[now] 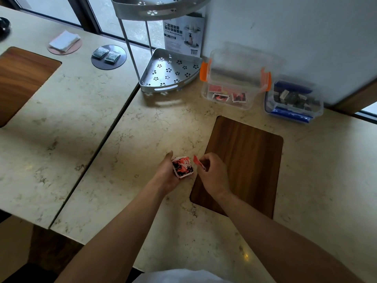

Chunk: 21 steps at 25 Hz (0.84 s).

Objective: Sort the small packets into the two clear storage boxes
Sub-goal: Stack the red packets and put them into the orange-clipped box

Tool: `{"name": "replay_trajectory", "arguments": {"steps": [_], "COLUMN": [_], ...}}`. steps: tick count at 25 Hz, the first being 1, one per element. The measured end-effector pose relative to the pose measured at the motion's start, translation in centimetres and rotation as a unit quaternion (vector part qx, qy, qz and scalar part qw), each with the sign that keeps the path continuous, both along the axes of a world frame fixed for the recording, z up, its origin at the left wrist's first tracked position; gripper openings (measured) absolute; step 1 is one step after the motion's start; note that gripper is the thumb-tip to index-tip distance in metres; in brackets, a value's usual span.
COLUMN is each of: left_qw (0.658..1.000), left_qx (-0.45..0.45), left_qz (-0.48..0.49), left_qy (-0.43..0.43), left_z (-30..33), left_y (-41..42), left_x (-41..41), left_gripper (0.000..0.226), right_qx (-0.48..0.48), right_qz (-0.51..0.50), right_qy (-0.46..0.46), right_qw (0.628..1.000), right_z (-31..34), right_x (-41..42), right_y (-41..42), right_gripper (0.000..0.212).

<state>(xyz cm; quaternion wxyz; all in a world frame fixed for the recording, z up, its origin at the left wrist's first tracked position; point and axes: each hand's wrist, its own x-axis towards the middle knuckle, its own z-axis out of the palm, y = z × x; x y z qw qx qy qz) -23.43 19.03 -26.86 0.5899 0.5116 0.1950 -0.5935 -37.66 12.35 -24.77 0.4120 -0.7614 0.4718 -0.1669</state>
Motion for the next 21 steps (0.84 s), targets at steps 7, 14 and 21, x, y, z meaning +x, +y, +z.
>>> {"name": "replay_trajectory", "arguments": {"steps": [7,14,21], "left_qw": [0.996,0.997,0.993], "left_qx": [-0.063,-0.067,-0.036], "left_qz": [-0.057,-0.035,-0.074], "left_qy": [0.02,-0.014,-0.086], "left_z": [1.6,1.3,2.0], "left_y": [-1.7,-2.4,-5.5], "left_x": [-1.1,-1.6,-2.6], "left_gripper": [0.037,0.039,0.042], "right_qx": [-0.05,-0.011,0.411], "right_qz": [0.187,-0.049,-0.161], "right_qy": [0.045,-0.042,-0.139], "right_qw": [0.98,0.998,0.887], "right_z": [-0.6,0.2,0.5], "right_x": [0.8,-1.2,-1.2], "right_y": [0.1,-0.9,-4.2], "right_gripper": [0.03,0.019,0.039]}}
